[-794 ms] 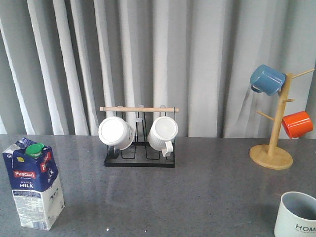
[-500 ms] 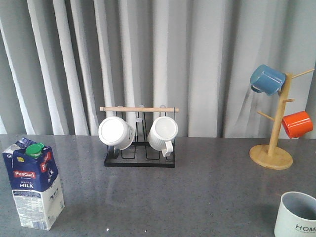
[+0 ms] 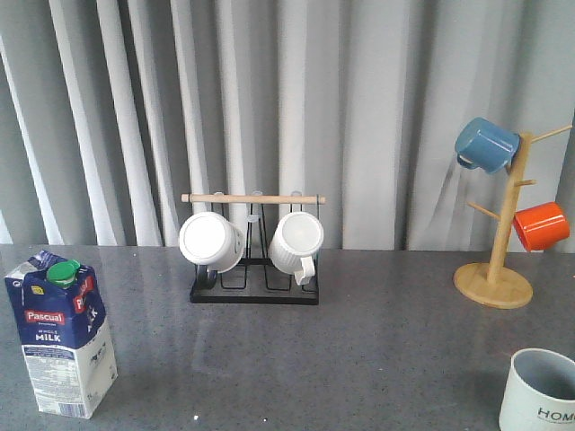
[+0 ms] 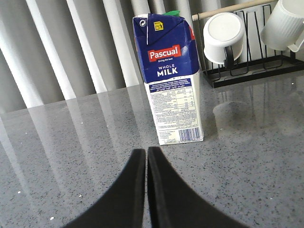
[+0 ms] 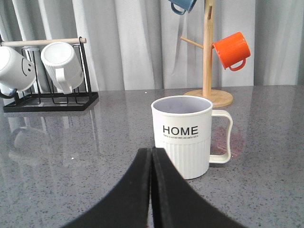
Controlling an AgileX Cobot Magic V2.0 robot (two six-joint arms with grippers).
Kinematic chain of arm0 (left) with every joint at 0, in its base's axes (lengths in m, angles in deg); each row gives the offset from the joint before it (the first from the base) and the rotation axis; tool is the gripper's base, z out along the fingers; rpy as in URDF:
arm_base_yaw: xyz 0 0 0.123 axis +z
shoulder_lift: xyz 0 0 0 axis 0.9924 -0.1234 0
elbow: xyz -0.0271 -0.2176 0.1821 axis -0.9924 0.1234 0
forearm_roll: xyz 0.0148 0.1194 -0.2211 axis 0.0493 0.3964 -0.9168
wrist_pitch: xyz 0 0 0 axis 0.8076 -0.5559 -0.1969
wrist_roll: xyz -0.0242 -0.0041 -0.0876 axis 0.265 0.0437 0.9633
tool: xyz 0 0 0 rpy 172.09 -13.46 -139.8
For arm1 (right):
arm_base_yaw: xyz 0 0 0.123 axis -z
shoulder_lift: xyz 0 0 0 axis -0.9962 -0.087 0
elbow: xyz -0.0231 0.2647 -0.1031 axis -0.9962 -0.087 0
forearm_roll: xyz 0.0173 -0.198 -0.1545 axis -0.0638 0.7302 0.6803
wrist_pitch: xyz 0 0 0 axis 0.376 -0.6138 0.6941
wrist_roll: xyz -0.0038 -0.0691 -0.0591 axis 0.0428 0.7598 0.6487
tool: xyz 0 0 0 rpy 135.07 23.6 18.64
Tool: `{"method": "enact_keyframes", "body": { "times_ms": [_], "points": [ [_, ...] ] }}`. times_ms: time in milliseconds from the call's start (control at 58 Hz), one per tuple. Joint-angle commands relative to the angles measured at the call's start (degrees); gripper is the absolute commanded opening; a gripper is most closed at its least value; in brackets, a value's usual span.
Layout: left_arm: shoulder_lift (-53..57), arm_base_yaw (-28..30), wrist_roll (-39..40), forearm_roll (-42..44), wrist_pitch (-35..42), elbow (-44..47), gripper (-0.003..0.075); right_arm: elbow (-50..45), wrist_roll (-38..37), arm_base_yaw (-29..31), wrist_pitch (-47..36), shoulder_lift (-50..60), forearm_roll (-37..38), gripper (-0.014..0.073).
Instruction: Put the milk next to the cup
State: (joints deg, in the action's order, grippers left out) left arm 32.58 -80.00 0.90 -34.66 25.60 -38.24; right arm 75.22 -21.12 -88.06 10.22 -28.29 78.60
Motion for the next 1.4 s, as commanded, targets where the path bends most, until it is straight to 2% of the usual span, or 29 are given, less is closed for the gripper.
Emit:
{"method": "enact_keyframes", "body": {
  "times_ms": [0,362,604,690,863,1087,1242,1380],
  "points": [
    [0.15,-0.19,0.06,-0.18,4.72,-1.53,-0.0006,-0.47,-2.26,0.03,-3.98,0.71,-0.93,-0.0008],
    [0.15,-0.19,0.06,-0.18,4.72,-1.53,-0.0006,-0.47,-6.24,0.03,-3.98,0.71,-11.64,-0.0008],
    [0.15,-0.19,0.24,-0.25,4.78,-1.53,-0.0006,-0.47,-6.24,0.03,-4.43,0.71,-12.30,-0.0008],
    [0.15,-0.19,3.99,-0.79,5.90,-1.53,-0.0006,-0.47,-6.24,0.03,-4.43,0.71,-12.35,-0.0008],
    [0.15,-0.19,18.63,-9.98,10.32,-1.53,-0.0006,-0.47,-6.24,0.03,-4.38,0.71,-12.98,-0.0008],
    [0.15,-0.19,25.16,-12.28,11.10,-1.53,0.0008,-0.41,-5.87,-0.03,-2.64,0.63,-12.91,0.0002],
    [0.15,-0.19,25.40,-12.52,11.51,-1.53,0.0089,-0.33,-5.87,-0.03,-6.67,0.63,-12.91,0.0104],
    [0.15,-0.19,30.00,-12.88,11.51,-1.53,0.0230,0.79,-6.06,-0.16,-6.64,0.63,-13.40,0.0312]
  ]
}}
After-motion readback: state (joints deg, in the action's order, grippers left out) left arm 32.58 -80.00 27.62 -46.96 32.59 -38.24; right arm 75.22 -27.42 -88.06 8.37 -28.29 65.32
